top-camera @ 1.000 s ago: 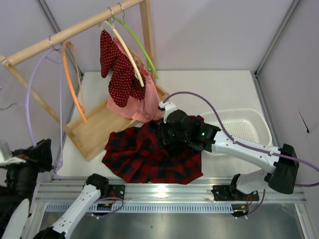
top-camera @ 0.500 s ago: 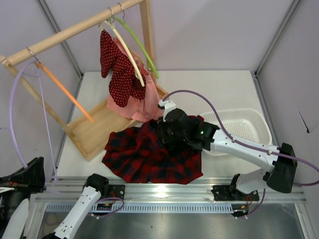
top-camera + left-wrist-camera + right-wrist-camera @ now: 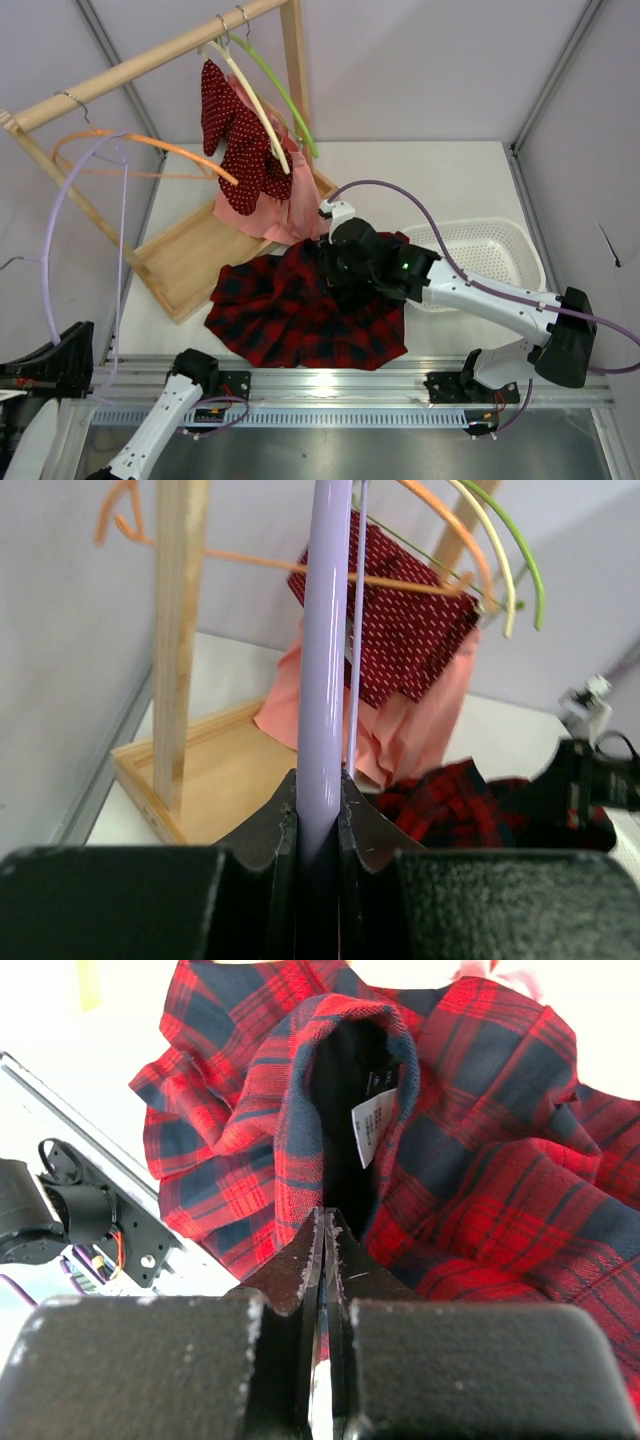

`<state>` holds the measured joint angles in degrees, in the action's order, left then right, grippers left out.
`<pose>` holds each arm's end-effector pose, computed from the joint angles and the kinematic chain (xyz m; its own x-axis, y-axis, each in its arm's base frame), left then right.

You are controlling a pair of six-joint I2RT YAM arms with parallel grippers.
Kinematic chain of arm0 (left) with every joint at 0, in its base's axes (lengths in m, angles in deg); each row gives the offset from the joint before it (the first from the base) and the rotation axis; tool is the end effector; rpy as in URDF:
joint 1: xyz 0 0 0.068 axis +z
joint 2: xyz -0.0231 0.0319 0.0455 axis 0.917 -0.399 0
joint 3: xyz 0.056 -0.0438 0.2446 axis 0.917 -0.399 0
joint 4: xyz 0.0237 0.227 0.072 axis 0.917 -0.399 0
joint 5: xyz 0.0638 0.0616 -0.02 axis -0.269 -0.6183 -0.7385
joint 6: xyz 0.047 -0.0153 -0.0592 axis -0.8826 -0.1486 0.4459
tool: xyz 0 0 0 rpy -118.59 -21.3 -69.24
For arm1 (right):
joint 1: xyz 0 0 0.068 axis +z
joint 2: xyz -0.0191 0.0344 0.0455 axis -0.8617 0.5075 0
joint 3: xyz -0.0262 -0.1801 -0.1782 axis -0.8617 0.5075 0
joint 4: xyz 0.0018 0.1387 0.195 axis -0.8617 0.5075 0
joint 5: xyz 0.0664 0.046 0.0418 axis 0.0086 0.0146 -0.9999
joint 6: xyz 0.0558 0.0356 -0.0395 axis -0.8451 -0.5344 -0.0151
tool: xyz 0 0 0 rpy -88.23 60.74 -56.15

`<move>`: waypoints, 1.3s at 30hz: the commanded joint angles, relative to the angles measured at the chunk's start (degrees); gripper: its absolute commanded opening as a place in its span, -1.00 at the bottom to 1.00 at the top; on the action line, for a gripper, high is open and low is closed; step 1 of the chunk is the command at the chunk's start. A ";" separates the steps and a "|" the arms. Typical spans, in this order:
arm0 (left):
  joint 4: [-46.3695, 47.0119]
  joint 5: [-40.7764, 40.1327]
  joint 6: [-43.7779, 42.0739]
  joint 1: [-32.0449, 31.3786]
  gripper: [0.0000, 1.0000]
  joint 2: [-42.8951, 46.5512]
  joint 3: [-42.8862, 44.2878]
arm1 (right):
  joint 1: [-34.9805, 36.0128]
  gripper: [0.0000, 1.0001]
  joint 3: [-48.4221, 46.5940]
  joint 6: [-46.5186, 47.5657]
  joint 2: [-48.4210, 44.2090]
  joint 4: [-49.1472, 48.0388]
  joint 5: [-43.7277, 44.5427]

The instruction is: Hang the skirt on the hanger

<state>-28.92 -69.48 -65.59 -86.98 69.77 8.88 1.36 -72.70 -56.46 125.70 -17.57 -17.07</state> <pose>-0.0941 0.0602 0.4261 0.1170 -0.2842 -0.9516 0.0250 0.9587 -0.2833 0.1639 0.2705 0.2971 -0.6014 -0.1684 -0.7810 -0.5806 0.7636 0.2825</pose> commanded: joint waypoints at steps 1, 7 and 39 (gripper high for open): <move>1.85 3.40 0.02 0.80 -1.00 2.16 1.82 | -1.27 -1.00 -2.40 -1.53 -0.89 -0.15 1.91; 9.31 6.81 -1.55 0.89 -1.00 2.78 4.20 | -2.50 -1.00 -1.87 -3.47 -0.80 -0.67 0.42; 65.84 51.21 19.52 10.38 -1.00 -15.85 -29.90 | 8.48 -1.00 5.07 2.86 -16.71 -7.87 4.81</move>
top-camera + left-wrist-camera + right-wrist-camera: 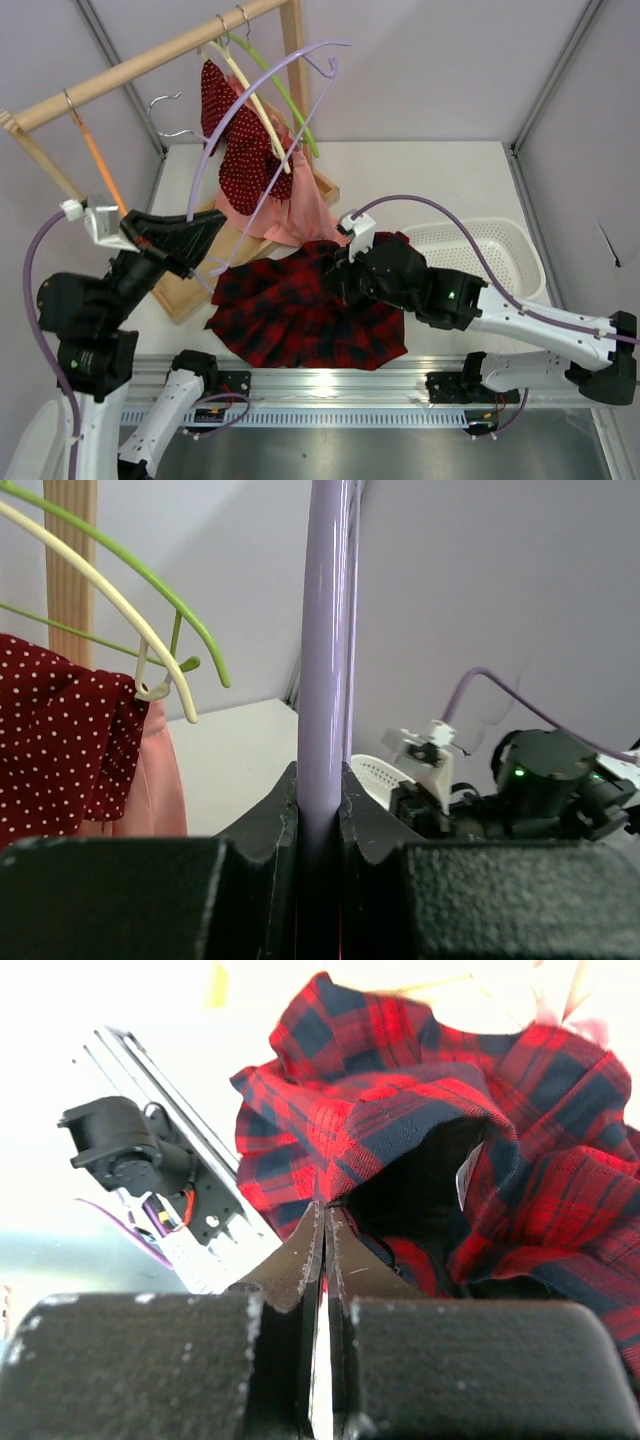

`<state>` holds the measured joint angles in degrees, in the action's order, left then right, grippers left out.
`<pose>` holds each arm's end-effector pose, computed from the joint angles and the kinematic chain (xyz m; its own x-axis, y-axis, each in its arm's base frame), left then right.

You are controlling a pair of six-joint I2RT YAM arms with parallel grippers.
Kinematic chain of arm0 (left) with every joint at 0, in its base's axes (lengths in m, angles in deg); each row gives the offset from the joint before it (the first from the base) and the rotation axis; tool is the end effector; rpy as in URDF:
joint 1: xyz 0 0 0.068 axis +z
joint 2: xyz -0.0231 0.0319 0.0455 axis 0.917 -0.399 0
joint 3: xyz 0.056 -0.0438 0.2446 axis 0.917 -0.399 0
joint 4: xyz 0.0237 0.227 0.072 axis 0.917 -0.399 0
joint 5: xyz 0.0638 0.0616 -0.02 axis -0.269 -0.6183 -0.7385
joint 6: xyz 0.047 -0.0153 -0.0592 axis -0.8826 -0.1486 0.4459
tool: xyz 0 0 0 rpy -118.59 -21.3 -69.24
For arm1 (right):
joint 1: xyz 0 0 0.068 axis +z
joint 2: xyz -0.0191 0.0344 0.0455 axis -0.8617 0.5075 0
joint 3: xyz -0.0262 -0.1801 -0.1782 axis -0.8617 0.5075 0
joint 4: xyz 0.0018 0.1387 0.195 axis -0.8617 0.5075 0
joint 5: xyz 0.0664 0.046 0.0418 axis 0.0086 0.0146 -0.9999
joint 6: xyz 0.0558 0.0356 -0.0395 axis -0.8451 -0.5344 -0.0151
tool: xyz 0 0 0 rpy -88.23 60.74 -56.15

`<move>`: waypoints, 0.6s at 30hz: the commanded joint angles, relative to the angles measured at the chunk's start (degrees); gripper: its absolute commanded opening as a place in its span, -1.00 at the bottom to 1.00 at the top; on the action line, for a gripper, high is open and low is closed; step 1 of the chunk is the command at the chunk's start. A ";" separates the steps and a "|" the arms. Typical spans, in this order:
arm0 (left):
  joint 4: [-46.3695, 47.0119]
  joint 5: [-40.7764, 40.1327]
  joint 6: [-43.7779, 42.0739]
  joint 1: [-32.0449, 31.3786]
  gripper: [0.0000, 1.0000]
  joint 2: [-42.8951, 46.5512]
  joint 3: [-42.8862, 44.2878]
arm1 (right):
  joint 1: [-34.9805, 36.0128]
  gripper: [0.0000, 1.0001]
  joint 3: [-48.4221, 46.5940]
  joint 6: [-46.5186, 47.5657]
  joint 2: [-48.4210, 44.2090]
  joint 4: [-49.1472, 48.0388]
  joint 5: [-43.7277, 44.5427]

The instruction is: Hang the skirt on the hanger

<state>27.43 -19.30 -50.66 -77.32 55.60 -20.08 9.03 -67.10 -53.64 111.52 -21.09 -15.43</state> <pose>0.0591 -0.0440 0.4680 0.0054 -0.4299 -0.9028 0.7042 0.6427 -0.3018 0.1099 0.2430 0.3381 -0.4690 -0.1069 -0.8767 -0.7131 0.6315 0.3045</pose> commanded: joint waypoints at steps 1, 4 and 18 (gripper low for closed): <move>10.63 1.11 4.86 0.64 -0.99 -2.91 -1.12 | 0.81 -1.00 -0.52 0.13 -2.87 -4.71 2.82; 12.65 1.20 5.48 -0.93 -1.00 -4.93 -1.82 | 1.34 -1.00 -0.79 1.00 -3.05 -6.29 1.07; 21.00 -37.45 -2.16 -40.82 -1.00 -15.56 -8.68 | 6.26 -1.00 -4.74 5.40 -4.45 -6.47 4.40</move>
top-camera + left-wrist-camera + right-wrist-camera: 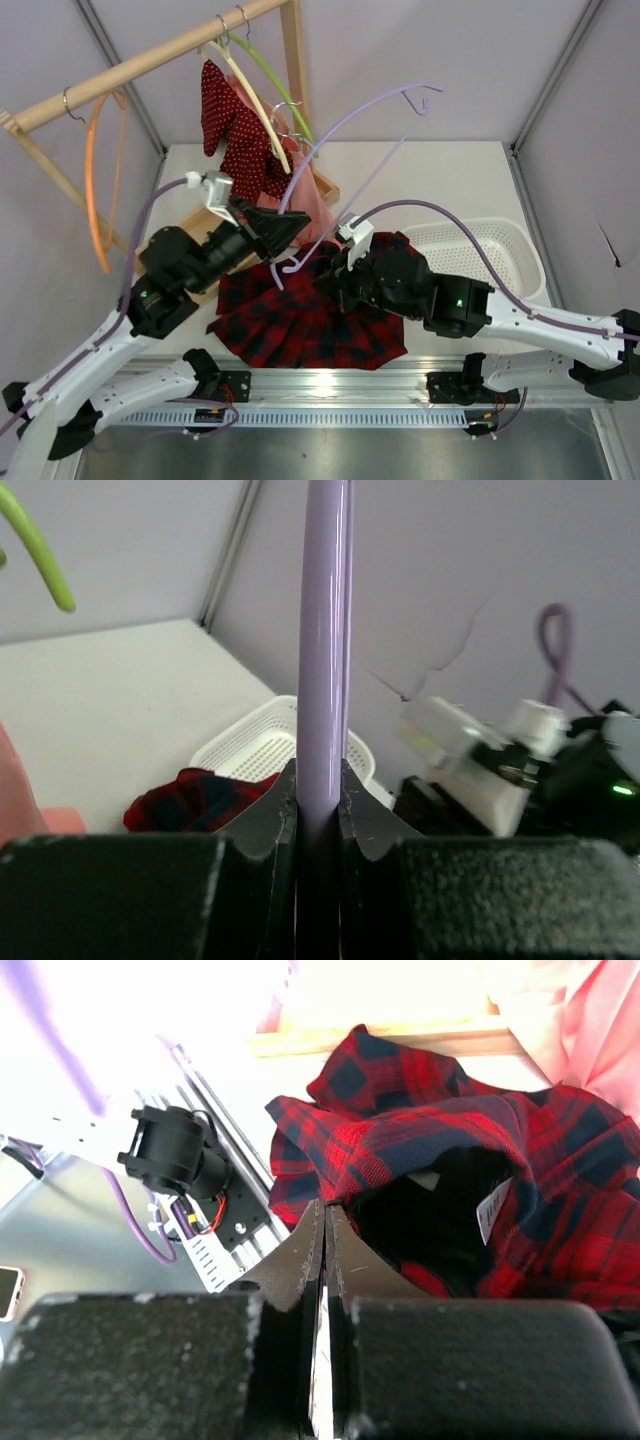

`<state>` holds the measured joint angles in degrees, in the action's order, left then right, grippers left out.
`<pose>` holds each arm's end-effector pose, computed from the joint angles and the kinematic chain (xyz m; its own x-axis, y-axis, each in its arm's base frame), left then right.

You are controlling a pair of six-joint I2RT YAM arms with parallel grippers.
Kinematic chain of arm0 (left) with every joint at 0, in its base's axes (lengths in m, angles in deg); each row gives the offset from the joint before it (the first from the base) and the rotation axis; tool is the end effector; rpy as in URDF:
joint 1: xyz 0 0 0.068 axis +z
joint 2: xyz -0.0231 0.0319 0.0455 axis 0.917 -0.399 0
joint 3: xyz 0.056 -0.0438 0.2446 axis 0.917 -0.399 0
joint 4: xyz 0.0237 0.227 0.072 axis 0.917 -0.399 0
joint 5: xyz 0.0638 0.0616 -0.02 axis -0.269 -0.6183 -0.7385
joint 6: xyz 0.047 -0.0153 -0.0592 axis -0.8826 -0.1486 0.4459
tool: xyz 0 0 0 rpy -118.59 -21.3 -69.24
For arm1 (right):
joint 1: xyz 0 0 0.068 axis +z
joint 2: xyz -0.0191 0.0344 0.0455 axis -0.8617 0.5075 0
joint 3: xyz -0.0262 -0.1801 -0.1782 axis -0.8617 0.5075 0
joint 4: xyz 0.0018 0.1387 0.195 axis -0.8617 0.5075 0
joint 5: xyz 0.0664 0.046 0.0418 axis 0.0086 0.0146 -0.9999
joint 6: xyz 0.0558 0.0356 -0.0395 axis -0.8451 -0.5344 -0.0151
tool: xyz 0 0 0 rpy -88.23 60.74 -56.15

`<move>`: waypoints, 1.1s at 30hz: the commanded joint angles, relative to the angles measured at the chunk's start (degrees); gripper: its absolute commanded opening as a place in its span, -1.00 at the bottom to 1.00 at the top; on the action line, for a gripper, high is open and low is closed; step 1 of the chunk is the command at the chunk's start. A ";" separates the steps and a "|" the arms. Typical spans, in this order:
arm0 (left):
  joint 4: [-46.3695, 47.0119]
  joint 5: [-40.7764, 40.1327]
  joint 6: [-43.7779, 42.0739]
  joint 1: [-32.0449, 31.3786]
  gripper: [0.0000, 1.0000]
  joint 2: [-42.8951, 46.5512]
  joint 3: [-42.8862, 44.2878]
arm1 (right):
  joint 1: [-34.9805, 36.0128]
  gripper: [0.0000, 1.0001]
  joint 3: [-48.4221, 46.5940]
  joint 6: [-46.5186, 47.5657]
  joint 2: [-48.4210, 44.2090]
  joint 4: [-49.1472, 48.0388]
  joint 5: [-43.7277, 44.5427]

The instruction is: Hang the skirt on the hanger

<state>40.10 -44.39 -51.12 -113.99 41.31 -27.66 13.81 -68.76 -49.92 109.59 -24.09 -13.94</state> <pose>0.1156 -0.1333 0.4342 -0.2561 -0.4231 -0.8691 0.7528 0.4767 -0.4539 0.0890 0.2446 0.3634 -0.3737 -0.0746 -0.9246 -0.7884 0.5506 0.2743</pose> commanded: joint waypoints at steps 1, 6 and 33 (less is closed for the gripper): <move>9.46 -14.47 -2.23 -5.30 -1.00 -1.89 -1.44 | 1.74 -1.00 -2.91 1.60 -2.79 -3.21 3.61; 11.49 -20.47 -3.29 -9.00 -1.00 -6.54 -1.71 | 2.88 -1.00 -2.38 0.72 -4.99 -0.32 5.81; 13.69 -13.35 10.68 -9.53 -1.00 -17.10 -2.32 | 2.97 -1.00 -9.05 6.16 -2.63 7.25 12.41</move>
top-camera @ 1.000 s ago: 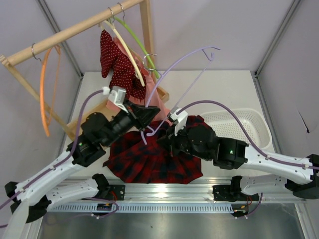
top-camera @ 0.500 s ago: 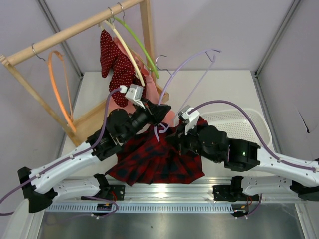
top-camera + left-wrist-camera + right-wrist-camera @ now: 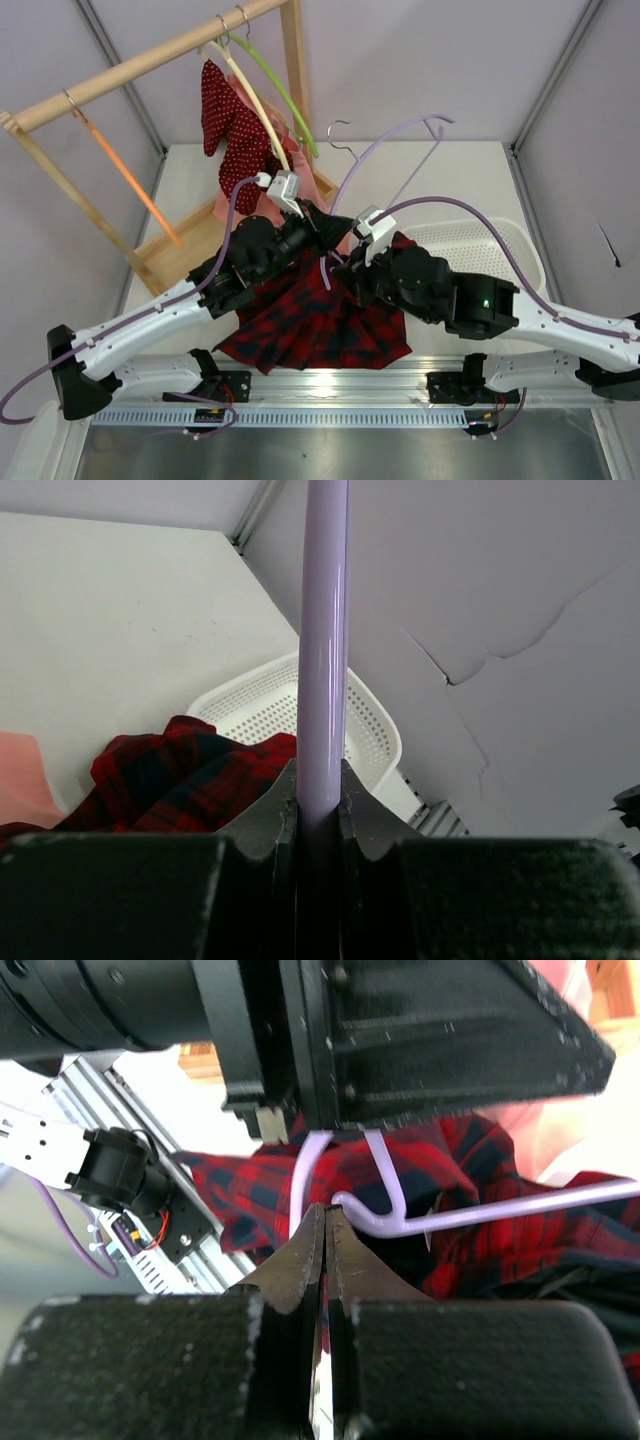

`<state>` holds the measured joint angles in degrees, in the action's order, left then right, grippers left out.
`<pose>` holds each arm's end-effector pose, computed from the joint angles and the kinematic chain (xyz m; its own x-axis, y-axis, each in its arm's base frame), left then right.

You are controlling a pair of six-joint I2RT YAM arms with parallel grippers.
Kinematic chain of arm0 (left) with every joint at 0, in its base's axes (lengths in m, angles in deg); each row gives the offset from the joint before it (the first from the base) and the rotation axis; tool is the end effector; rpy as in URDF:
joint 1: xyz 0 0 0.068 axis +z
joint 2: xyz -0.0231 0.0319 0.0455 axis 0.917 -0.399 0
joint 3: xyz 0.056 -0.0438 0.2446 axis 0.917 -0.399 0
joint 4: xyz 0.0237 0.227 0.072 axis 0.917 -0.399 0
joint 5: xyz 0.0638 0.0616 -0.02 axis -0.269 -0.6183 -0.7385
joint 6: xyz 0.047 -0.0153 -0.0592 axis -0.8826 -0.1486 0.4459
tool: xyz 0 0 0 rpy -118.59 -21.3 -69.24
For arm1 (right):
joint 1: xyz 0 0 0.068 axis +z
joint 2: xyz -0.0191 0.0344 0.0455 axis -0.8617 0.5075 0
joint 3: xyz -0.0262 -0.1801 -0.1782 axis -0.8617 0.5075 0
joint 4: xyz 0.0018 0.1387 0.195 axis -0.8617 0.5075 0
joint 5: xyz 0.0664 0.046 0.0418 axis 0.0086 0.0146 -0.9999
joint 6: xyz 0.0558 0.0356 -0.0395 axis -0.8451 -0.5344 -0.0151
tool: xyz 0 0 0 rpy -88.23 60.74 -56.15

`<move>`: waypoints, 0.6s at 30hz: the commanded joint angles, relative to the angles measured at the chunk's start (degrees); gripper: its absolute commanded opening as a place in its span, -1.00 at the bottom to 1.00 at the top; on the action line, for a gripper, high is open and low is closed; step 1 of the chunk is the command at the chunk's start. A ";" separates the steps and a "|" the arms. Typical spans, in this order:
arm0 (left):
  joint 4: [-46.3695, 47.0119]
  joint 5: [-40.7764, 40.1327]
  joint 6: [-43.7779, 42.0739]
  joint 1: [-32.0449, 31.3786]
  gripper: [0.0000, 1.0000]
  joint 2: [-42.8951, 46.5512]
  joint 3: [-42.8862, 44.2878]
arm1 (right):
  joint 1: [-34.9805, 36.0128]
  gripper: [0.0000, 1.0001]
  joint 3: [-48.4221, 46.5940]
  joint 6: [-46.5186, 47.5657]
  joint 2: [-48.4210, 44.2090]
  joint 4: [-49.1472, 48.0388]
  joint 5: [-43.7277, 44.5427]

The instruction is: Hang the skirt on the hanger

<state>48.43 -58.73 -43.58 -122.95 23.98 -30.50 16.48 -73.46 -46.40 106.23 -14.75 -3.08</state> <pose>0.1573 -0.2164 0.3753 -0.4285 -0.3998 -0.8103 0.5828 0.5630 -0.5860 0.0819 0.2174 0.3847 -0.2954 -0.0999 -0.9501 -0.7372 0.6565 0.1601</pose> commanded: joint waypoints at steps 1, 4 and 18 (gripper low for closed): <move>5.54 1.08 4.10 -0.57 -1.00 -0.20 0.69 | 0.30 -1.00 -4.62 3.00 1.01 -2.17 1.46; 6.15 1.34 7.53 -0.66 -1.00 -0.38 0.26 | 0.30 -1.00 -4.71 2.91 1.88 -2.17 2.33; 1.24 -0.06 12.46 -0.57 -0.99 1.98 1.05 | -0.40 -1.00 -6.55 1.59 2.77 0.99 6.72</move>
<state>47.14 -59.38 -33.98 -122.95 23.39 -30.50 16.44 -76.35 -45.07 109.18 -12.70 -1.05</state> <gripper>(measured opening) 0.177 0.009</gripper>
